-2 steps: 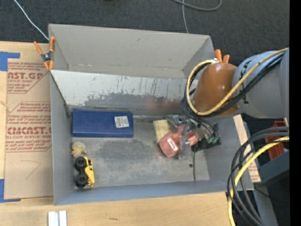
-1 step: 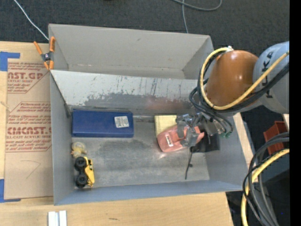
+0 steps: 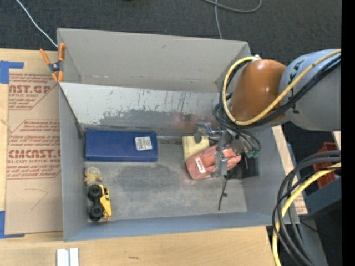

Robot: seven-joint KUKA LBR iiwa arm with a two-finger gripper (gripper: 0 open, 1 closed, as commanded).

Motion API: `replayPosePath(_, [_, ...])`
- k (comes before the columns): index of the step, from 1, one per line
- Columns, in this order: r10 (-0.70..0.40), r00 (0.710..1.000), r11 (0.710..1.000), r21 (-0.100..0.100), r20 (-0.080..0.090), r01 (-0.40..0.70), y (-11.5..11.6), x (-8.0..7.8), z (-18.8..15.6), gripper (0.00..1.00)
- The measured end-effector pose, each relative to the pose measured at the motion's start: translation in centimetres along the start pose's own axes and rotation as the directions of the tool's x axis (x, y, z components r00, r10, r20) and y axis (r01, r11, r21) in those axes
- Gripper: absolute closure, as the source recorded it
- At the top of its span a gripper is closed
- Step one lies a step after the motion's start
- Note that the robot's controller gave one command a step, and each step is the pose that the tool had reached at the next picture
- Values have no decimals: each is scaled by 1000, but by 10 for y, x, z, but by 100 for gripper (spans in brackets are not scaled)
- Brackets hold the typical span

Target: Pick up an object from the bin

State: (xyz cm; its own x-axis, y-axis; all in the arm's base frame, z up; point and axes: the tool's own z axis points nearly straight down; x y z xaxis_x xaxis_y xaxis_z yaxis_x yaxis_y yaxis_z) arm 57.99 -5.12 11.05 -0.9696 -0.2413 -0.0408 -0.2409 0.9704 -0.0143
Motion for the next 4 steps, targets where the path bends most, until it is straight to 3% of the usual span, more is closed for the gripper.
replayPosePath(1, [0, 1000, 1000, 0, -2, 0, 0, 1, 1, 0])
replayPosePath(2, [-246, 969, 969, 0, 0, 246, -8, 2, 40, 100])
replayPosePath(4, [-237, 972, 972, -3, -8, 237, -5, -4, 37, 100])
